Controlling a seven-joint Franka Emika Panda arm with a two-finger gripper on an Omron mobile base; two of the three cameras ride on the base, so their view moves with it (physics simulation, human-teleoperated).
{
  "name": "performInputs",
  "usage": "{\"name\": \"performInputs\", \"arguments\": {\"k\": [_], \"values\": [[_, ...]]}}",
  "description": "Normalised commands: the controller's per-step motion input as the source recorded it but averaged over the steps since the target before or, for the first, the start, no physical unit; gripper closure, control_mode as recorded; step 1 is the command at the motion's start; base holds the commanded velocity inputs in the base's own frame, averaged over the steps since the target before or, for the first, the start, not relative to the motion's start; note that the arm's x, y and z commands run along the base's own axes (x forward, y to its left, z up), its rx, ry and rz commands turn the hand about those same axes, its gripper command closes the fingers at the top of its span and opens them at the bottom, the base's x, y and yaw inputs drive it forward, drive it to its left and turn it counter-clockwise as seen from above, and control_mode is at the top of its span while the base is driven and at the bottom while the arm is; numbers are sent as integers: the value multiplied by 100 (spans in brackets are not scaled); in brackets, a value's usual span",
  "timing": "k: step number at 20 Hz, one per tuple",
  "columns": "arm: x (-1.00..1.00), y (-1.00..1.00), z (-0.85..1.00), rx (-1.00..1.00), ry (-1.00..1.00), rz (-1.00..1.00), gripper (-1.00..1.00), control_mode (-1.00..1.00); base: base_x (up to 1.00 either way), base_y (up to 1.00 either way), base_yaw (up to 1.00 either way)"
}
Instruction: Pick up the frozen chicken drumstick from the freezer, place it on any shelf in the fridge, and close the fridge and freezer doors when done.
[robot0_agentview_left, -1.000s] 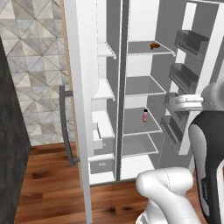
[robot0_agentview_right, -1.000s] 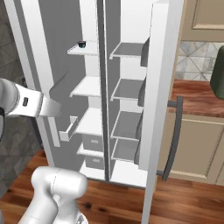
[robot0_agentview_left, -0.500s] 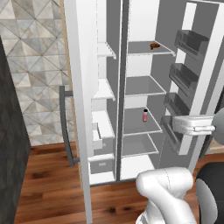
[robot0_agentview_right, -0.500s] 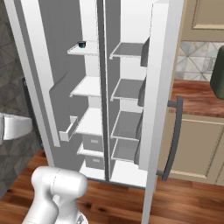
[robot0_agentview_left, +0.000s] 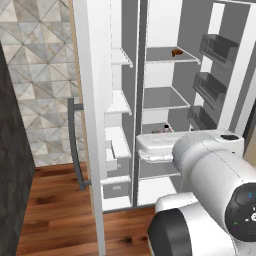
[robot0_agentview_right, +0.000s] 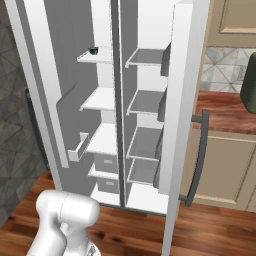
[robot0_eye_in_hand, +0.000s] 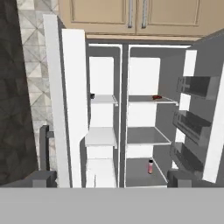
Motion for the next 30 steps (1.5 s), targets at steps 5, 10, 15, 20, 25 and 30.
{"name": "performInputs", "arguments": {"k": [5,10,15,20,25,30], "values": [[85,98,-30,5,-16,-10,-100,-100,0,0,0],[81,79,-49,14,-12,-11,-100,-100,0,0,0],[68,63,-35,7,-6,-12,-100,-100,0,0,0],[55,48,-7,0,2,-17,-100,-100,0,0,0],[40,18,-4,0,12,-20,-100,-100,0,0,0],[23,9,-7,0,11,-18,-100,-100,0,0,0]]}}
